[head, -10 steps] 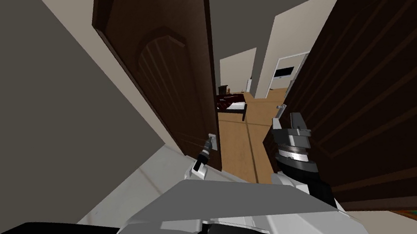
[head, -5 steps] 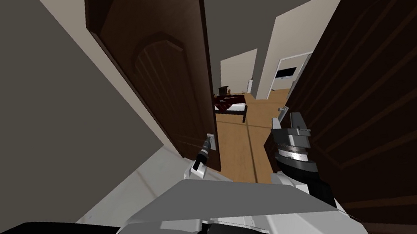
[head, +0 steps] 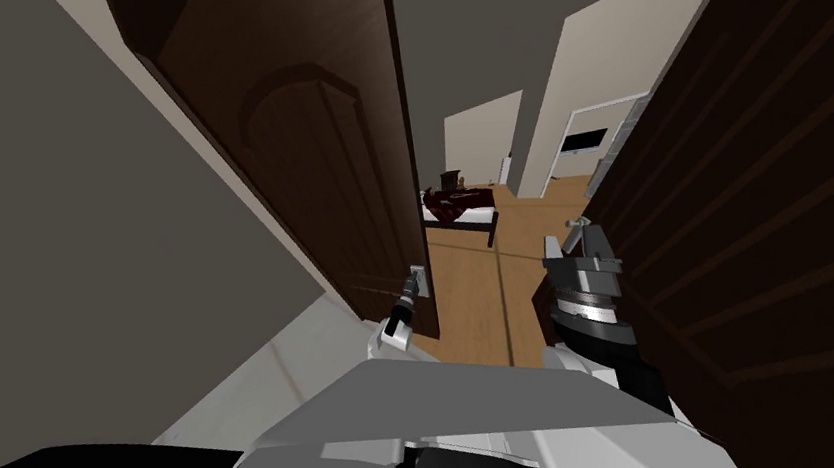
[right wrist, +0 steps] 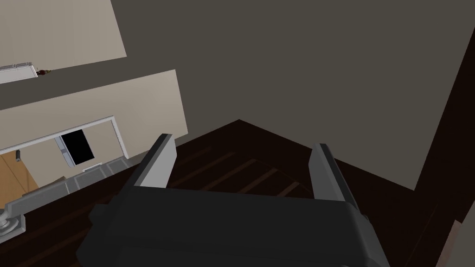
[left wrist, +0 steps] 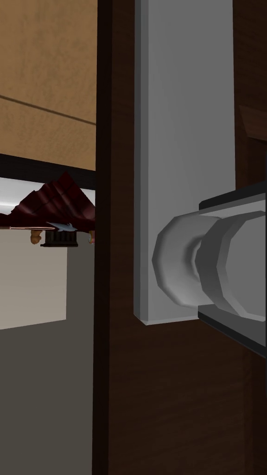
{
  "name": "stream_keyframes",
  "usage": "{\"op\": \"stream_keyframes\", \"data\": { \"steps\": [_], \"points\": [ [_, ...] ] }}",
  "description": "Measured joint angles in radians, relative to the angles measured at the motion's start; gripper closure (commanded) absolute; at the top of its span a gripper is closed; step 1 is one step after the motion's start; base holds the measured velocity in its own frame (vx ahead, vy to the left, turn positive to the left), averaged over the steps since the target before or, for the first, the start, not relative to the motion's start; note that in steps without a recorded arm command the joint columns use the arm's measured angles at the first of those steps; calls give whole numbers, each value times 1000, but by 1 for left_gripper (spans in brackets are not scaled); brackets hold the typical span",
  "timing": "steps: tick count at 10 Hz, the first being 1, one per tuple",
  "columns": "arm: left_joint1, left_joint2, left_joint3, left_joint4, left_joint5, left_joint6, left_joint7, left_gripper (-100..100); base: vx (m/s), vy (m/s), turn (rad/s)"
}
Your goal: Push the door open
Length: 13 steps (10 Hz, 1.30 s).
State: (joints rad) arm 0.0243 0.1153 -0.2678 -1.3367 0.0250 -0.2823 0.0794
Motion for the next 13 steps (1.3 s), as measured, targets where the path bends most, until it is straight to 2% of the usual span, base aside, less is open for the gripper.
{"op": "stream_keyframes", "data": {
  "steps": [1, 3, 6, 10, 13],
  "points": [
    [-8, 0, 14, 17, 2, -8, -2, 100, 143, -128, 70],
    [-13, -4, 37, 25, 4, -7, -6, 100, 103, -92, 49],
    [-23, -18, 69, 43, 3, -12, -18, 100, 88, -90, 60],
    [-27, -19, 107, 50, 7, -7, -24, 100, 93, -91, 53],
    [-49, -30, 141, 72, 9, -5, -33, 100, 103, -102, 49]
  ]
}}
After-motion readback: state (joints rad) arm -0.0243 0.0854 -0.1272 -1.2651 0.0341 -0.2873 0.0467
